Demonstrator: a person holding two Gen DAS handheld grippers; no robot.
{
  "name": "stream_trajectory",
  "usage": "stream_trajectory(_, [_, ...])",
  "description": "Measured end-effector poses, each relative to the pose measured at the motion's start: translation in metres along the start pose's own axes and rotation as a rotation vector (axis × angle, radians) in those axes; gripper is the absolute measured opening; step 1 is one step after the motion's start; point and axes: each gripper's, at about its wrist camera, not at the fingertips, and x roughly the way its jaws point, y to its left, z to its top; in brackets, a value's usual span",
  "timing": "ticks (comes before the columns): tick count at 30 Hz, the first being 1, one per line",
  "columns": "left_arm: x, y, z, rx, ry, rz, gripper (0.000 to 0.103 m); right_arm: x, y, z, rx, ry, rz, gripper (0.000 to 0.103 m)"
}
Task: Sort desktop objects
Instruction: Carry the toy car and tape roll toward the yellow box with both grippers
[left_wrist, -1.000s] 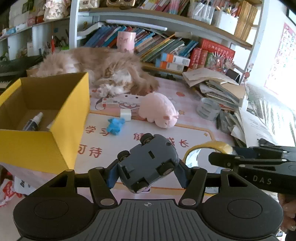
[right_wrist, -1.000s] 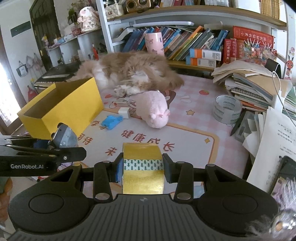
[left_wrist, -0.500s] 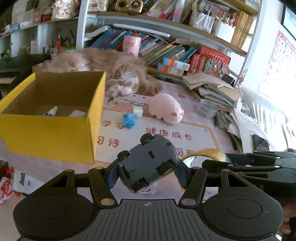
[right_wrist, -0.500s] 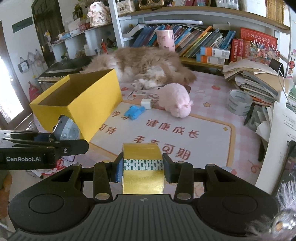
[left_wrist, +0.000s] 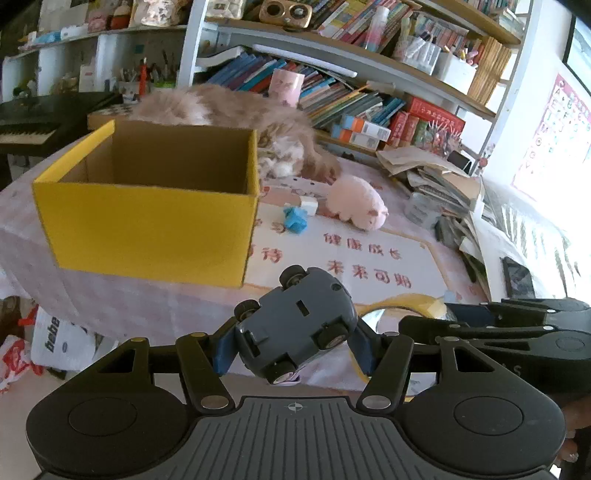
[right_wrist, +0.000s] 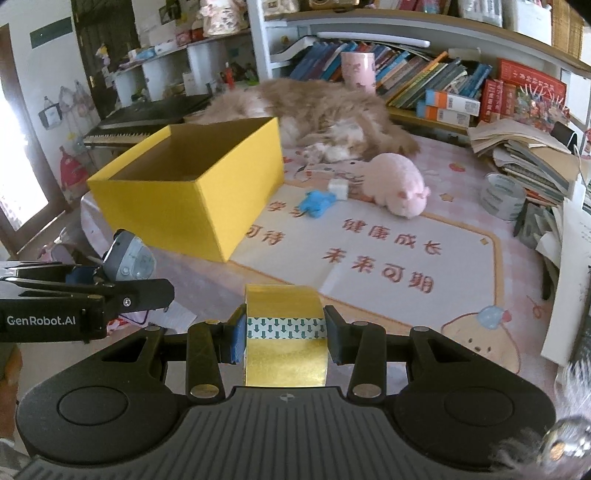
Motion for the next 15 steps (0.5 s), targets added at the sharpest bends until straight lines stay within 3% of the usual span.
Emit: stream_trajectory(15, [-0.047, 0.051, -0.029, -0.019, -0.007, 0.001, 0.061, -0.003, 0.077, -0.022, -0.026, 0.016, 0.024, 0.038])
